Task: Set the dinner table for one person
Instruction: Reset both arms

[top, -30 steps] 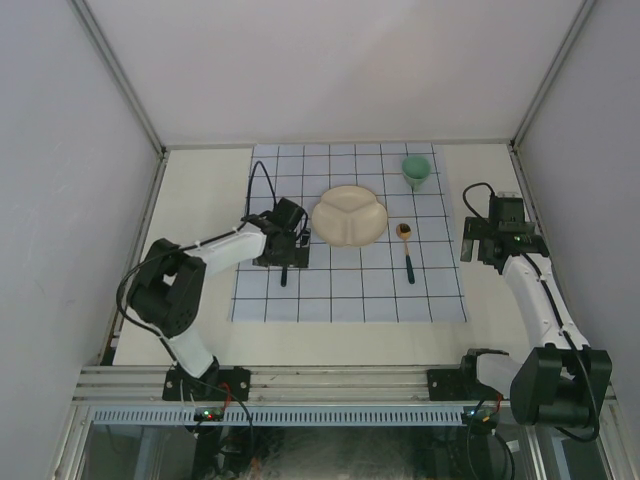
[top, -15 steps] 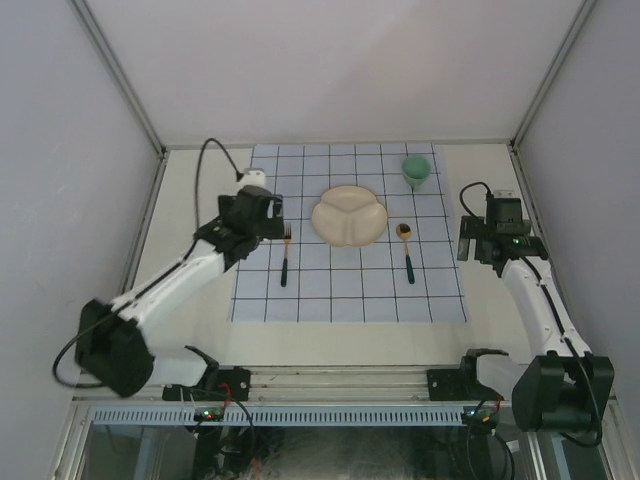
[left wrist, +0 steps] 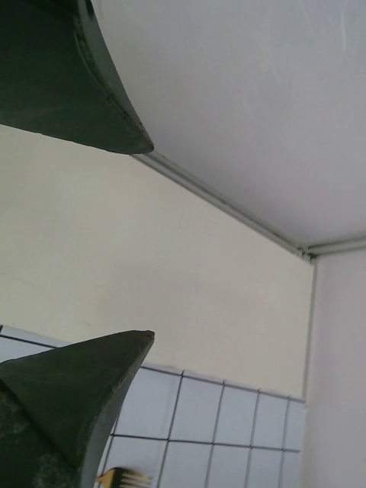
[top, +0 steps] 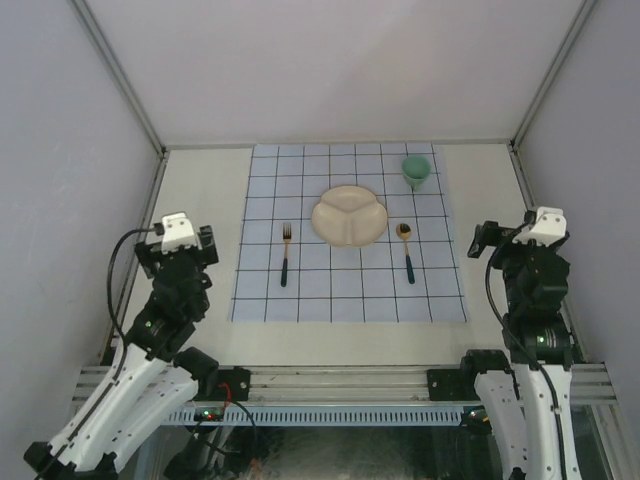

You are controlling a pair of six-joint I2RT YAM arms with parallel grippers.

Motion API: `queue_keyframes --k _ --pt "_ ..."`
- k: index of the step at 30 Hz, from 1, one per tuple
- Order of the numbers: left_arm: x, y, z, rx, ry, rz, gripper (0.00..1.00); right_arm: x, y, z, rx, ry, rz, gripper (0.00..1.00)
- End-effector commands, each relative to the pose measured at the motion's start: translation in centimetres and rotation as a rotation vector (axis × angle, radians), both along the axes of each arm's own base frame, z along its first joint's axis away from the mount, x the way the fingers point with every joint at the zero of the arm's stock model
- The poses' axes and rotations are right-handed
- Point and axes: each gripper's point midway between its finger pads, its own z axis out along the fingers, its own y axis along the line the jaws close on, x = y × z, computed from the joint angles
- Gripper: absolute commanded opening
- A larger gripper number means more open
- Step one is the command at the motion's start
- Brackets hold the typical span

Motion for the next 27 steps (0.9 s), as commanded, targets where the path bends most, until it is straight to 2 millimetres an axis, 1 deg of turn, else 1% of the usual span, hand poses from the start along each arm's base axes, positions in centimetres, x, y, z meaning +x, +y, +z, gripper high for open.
queue_keyframes --k 1,3,4,5,6,7,9,10,12,13,14,16,18,19,20,22,24,26,27 --pt "-2.4 3.7 2.4 0.032 -0.017 0.19 1.0 -1.0 0.2 3.8 -0.068 -0.181 0.036 1.0" --pt "-3.6 4.6 3.1 0.01 -0.003 0.246 1.0 -2.0 1.0 3.7 -0.098 -0.216 0.091 1.0" --pt "-4.3 5.1 3.4 -0.005 -0.01 0.264 1.0 -2.4 1.2 3.3 -0.105 -0.233 0.103 1.0" --pt "-4.9 5.4 3.4 -0.038 -0.029 0.277 1.0 -2.8 1.3 2.7 -0.106 -0.246 0.109 1.0" --pt "-5.3 5.5 3.2 -0.07 -0.054 0.273 1.0 -3.0 1.4 1.7 -0.109 -0.25 0.111 1.0" --pt "-5.6 5.5 2.7 -0.093 -0.078 0.257 1.0 -3.1 1.4 0.5 -0.108 -0.242 0.111 1.0" --pt "-5.7 5.3 0.7 -0.107 -0.081 0.229 1.0 -3.5 1.6 -2.4 -0.093 -0.202 0.122 1.0" --pt "-5.7 5.2 -0.4 -0.102 -0.066 0.221 1.0 -3.6 2.0 -4.3 -0.087 -0.172 0.143 1.0" --pt "-5.8 5.2 -2.2 -0.102 -0.063 0.223 1.0 -3.7 3.0 -6.7 -0.086 -0.136 0.208 1.0" --pt "-5.8 5.1 -2.6 -0.116 -0.083 0.203 1.0 -3.5 3.2 -6.9 -0.086 -0.152 0.221 1.0" --pt "-6.0 4.9 -2.5 -0.144 -0.133 0.171 1.0 -3.3 3.4 -6.8 -0.071 -0.176 0.221 1.0" --pt "-5.7 3.8 -1.6 -0.174 -0.255 0.058 1.0 -2.9 3.8 -7.1 -0.055 -0.187 0.242 1.0" --pt "-5.5 2.6 -1.7 -0.174 -0.36 -0.052 1.0 -2.8 4.5 -8.3 -0.058 -0.153 0.287 1.0" --pt "-5.3 2.2 -2.4 -0.159 -0.377 -0.081 1.0 -2.5 4.6 -8.9 -0.057 -0.141 0.294 1.0" --pt "-4.8 1.9 -3.6 -0.14 -0.339 -0.079 1.0 -2.3 4.5 -9.5 -0.054 -0.128 0.293 1.0" --pt "-3.9 2.4 -6.5 -0.125 -0.247 0.001 1.0 -1.8 4.5 -10.8 -0.05 -0.104 0.291 1.0" --pt "-3.1 2.3 -9.1 -0.088 -0.164 0.03 0.94 -1.5 4.6 -12.4 -0.031 -0.066 0.292 1.0" --pt "-2.7 2.5 -11.1 -0.064 -0.109 0.07 0.96 -1.2 4.8 -13.7 -0.019 -0.041 0.303 1.0" --pt "-2.6 2.6 -11.8 -0.059 -0.101 0.08 0.99 -1.2 5.2 -14.4 -0.02 -0.029 0.329 1.0"
